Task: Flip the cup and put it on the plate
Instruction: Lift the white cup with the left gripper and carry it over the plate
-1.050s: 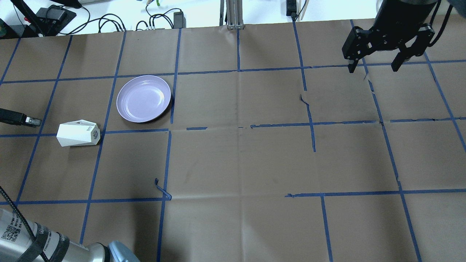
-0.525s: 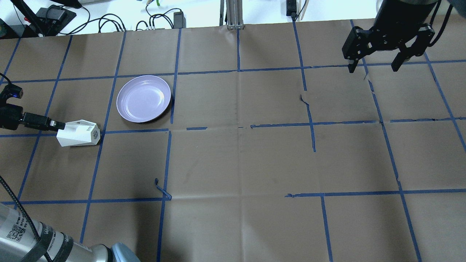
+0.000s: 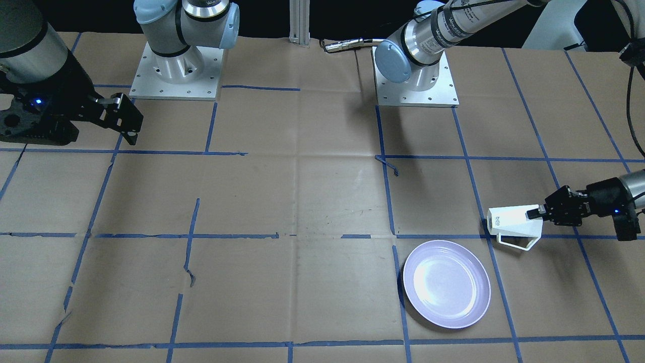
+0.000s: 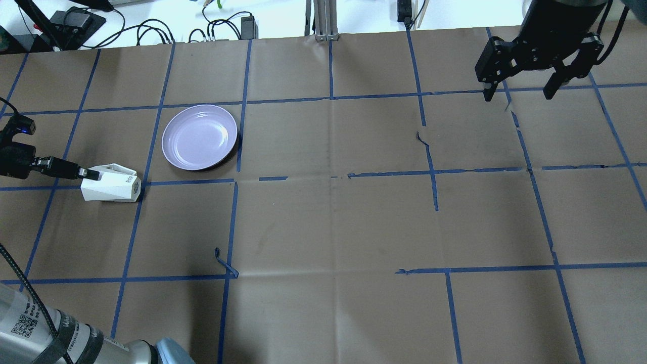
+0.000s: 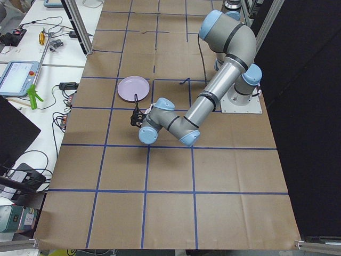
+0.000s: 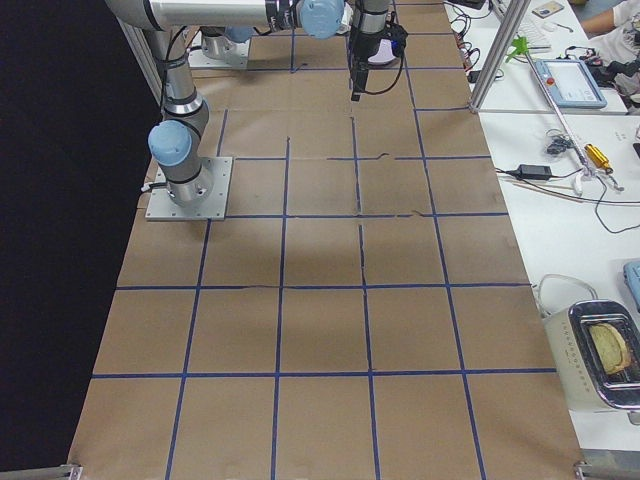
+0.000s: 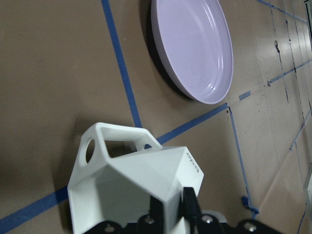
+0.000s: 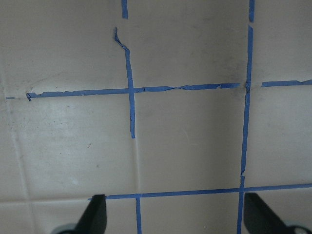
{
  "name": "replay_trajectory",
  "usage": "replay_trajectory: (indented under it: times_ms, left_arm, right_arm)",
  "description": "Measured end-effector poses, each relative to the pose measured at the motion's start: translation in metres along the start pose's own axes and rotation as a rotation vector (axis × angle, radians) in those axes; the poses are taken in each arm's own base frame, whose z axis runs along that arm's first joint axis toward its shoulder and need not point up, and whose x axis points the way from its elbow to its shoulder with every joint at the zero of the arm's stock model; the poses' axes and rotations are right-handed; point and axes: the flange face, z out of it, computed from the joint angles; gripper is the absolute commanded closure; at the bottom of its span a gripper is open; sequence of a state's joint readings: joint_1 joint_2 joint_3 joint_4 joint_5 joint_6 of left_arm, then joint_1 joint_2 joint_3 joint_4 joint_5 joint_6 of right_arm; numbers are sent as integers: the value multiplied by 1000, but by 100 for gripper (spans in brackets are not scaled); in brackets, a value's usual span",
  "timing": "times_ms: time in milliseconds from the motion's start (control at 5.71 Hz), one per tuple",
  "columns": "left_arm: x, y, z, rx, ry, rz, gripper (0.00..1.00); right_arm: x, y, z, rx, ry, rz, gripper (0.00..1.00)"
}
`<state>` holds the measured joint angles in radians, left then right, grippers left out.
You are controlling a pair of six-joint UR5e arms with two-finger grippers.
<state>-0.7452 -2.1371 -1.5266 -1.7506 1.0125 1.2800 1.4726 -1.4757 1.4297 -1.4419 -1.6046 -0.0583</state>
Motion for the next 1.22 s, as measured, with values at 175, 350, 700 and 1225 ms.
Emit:
replay_trajectory:
  times_ms: [175, 350, 700, 1225]
  left_arm:
    - [19, -3, -11, 6, -16, -11, 100]
    - [51, -12, -22, 4, -41, -42, 100]
    - [140, -59, -9, -34, -137, -70, 100]
    - [239, -126, 63, -147, -411, -32, 100]
  right_arm:
    - [0, 0, 0, 0, 0, 0, 0]
    - [0, 0, 0, 0, 0, 0, 0]
    - [0, 0, 0, 0, 0, 0, 0]
    - [0, 0, 0, 0, 0, 0, 0]
